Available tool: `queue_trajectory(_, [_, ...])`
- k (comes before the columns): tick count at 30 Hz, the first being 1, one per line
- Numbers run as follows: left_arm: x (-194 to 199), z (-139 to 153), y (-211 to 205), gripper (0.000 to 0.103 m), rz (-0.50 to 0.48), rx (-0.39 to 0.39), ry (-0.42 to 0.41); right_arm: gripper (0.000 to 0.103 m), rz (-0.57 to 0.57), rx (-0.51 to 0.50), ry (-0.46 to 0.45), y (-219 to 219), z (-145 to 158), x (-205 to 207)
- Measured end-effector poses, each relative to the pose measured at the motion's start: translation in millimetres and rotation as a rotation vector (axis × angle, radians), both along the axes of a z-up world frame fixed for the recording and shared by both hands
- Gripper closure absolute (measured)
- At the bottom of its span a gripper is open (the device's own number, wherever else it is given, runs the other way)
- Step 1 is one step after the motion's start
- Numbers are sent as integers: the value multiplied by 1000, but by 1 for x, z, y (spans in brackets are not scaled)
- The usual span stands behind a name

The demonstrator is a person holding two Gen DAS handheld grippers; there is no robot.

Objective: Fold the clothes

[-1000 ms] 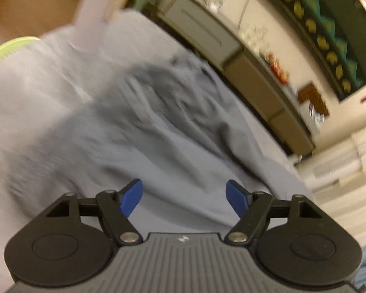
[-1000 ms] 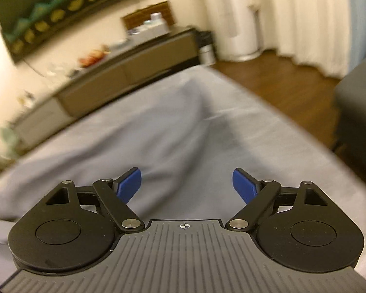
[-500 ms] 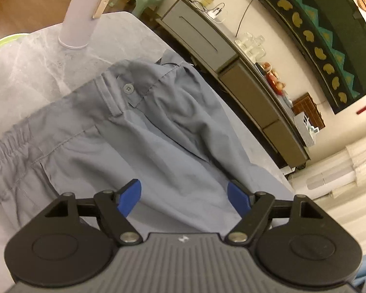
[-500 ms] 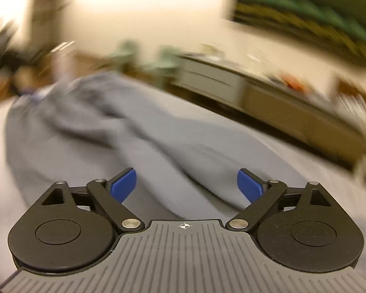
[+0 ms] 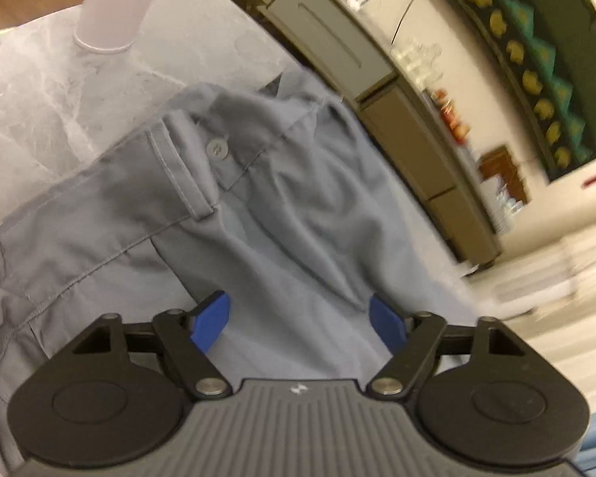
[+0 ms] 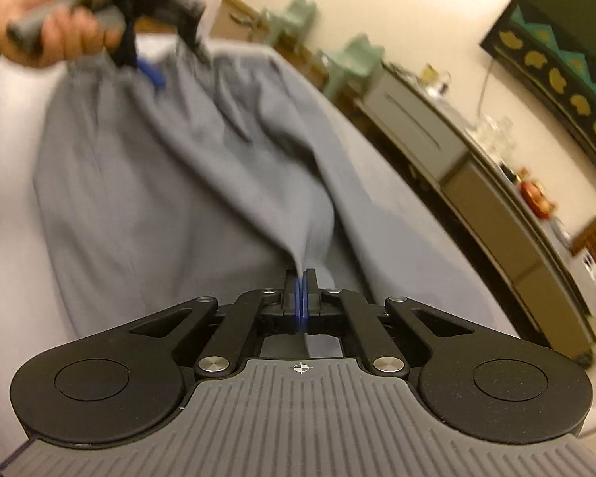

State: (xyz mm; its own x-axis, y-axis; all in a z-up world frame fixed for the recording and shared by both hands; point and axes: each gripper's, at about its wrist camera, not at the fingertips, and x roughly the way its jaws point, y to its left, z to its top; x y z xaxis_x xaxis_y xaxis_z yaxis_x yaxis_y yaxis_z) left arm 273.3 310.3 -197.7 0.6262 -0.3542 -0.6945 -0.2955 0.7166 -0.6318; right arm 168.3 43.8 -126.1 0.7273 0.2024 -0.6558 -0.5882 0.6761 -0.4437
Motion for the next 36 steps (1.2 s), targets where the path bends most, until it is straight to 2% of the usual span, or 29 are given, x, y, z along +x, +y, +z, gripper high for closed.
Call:
queue_trajectory(1, [3,-2,0,81,-10,-3,12,103,-20,14,-2,-4,-2,-2])
queue_trajectory(2, [6,-5,0,97,-19,-7,24,103,-38,34,-1,-9,-4,-3])
queue_trajectory(3, [8,-7,0,102,-29,-11,36,103,-50,48,0,-10,-6,-4])
queue_trajectory(4, [6,2,3,102,-11,-1,5,103,-59,60,1,-11,-10,-4])
queue_trajectory(6, [-21,35,29,103,81,-63,-201,102,-75,71,-23,-22,-13,-9])
queue_trajectory(7, [-43,47,49,103,171,-87,-300,102,-86,89,-25,-27,-12,-9])
queue_trajectory(9, [-56,37,64,103,261,-81,-236,101,-112,132,-14,-36,-12,-8])
queue_trajectory(10, [-63,32,72,102,305,-78,-202,100,-121,148,-7,-39,-13,-7])
queue_trajectory(11, [-63,19,70,100,299,-111,-130,96,-126,167,8,-43,-15,-5])
queue_trajectory(12, [-62,12,63,89,271,-149,-97,85,-130,187,19,-46,-14,-2])
queue_trajectory(13, [-62,12,54,75,241,-177,-94,74,-142,213,23,-49,-12,-1])
queue_trajectory(14, [-61,16,40,63,205,-178,-108,49,-160,251,29,-55,-9,-2])
queue_trajectory(15, [-60,21,25,34,159,-151,-124,39,-180,299,34,-64,-4,-5])
queue_trajectory(16, [-56,23,13,17,127,-127,-128,37,-208,361,46,-75,1,-9])
queue_trajectory(18, [-49,22,-6,16,81,-98,-113,28,-297,514,93,-111,11,-17])
queue_trajectory(21, [-40,14,-22,16,55,-80,-64,24,-494,752,153,-189,8,-36])
queue_trajectory(25, [-35,6,-28,16,63,-52,-16,23,-921,1025,155,-326,8,-61])
queue_trajectory(28, [-28,3,-29,16,96,-59,2,23,-1132,1224,164,-416,0,-65])
queue_trajectory(31, [-20,1,-30,16,125,-49,30,23,-1260,1266,159,-467,-3,-57])
queue_trajectory(33, [-16,-1,-30,16,142,-39,54,23,-1303,1277,141,-488,-6,-52])
queue_trajectory(35, [-12,-5,-28,16,153,-28,68,24,-1346,1250,123,-503,-8,-46])
queue_trajectory(36, [-9,-6,-28,16,157,-16,74,28,-1366,1228,111,-507,-9,-41])
